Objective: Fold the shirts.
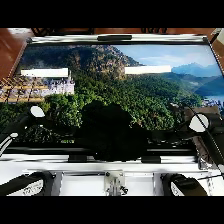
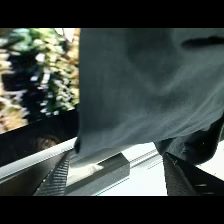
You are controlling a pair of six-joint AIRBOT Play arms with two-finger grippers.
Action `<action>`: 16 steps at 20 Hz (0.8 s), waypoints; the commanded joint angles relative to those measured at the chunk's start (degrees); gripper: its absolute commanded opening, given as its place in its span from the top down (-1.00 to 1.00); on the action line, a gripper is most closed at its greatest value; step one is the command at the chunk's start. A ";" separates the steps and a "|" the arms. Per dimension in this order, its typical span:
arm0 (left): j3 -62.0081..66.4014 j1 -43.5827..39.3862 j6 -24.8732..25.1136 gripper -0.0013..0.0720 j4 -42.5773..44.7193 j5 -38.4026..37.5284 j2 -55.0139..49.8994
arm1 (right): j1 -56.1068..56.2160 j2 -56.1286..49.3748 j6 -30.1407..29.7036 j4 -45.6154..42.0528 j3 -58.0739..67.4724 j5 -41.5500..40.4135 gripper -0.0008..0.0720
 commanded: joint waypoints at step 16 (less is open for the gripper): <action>3.54 -2.10 3.74 0.88 -5.09 -1.33 -3.17 | 0.02 -21.38 -3.67 -0.96 -0.07 -11.04 -0.52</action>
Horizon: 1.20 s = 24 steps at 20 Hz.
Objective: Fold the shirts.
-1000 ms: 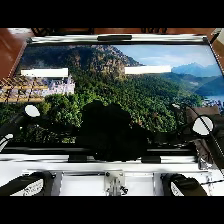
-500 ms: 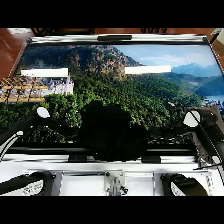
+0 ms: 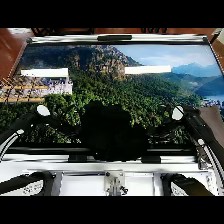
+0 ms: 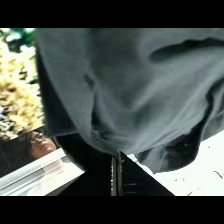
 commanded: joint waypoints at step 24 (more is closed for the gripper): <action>62.62 4.48 3.26 0.89 1.11 2.91 14.29 | 0.00 20.41 -14.01 -4.63 38.73 -12.50 0.81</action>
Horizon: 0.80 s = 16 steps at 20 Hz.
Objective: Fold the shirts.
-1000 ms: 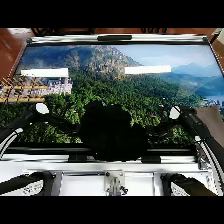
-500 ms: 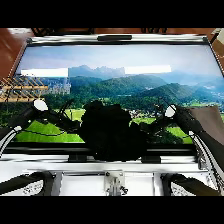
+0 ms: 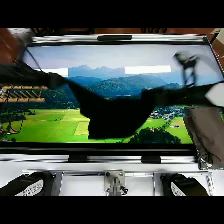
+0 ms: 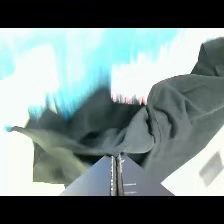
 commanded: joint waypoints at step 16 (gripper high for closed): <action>20.50 8.96 -10.19 0.89 18.01 6.45 20.20 | 0.00 15.74 11.85 -15.63 22.58 -0.90 0.81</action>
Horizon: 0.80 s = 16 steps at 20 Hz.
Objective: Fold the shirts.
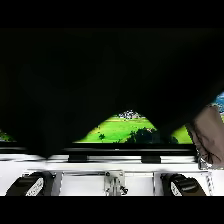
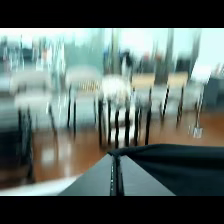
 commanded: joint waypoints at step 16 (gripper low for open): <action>-47.95 0.09 -3.50 0.88 -2.80 -6.82 -26.40 | 0.00 -59.65 3.82 18.73 0.15 4.92 0.77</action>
